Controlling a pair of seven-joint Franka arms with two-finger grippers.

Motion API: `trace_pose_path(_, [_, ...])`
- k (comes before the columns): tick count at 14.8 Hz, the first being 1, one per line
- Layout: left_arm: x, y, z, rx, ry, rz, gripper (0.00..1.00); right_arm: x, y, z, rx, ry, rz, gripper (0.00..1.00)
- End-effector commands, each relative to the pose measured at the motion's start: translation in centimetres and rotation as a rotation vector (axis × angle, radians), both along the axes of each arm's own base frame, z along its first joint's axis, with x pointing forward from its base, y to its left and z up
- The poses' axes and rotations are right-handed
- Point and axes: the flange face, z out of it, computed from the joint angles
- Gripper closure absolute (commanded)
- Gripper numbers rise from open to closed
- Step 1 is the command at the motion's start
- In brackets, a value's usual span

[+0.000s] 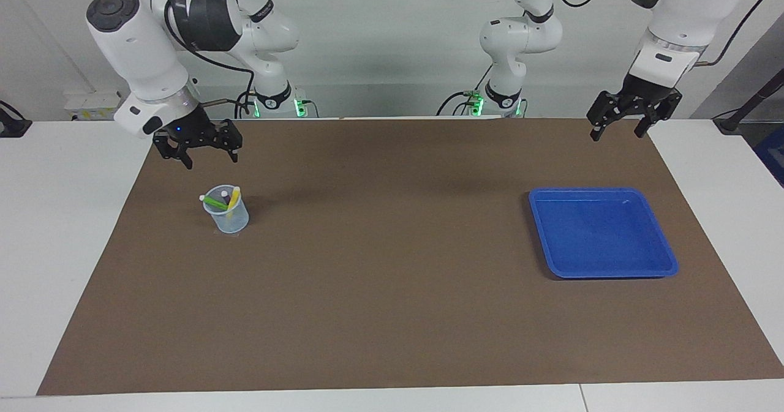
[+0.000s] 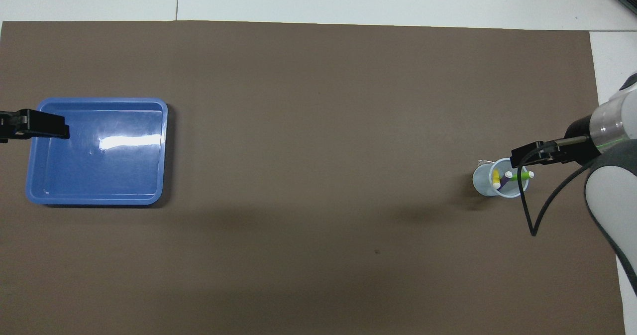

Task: Right arm passes pens to left for tray arrangement
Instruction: 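Lower the right gripper into the white cup to grasp the purple pen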

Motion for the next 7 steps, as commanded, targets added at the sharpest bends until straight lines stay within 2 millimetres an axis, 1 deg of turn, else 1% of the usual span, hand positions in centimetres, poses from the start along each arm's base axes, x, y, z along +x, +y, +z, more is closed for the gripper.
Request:
trace_pose_path(1, [-0.6,0.0,-0.1,0.009,0.009,-0.005,0.0,-0.7,-0.7,-3.0,0.009,-0.028,0.115,0.0])
trace_pose_path(2, [-0.8,0.0,-0.2,0.009,0.015,-0.005,0.0,-0.3,-2.2,-3.9,0.007,-0.034,0.133,0.02])
trace_pose_path(3, [-1.0,0.0,-0.8,0.01,0.021,-0.007,0.0,0.1,-3.0,-5.0,0.006,-0.032,0.142,0.08])
trace_pose_path(4, [-1.5,0.1,-1.3,0.011,0.031,-0.007,0.0,0.2,-3.3,-6.0,0.007,-0.017,0.146,0.17])
trace_pose_path(6, [-1.7,-0.3,-1.5,0.012,0.038,-0.013,0.0,-0.4,-3.3,-7.9,0.011,0.017,0.141,0.44])
trace_pose_path(7, [-1.7,-0.4,-1.5,0.012,0.038,-0.016,0.0,-0.3,-3.2,-8.5,0.011,0.011,0.137,0.49])
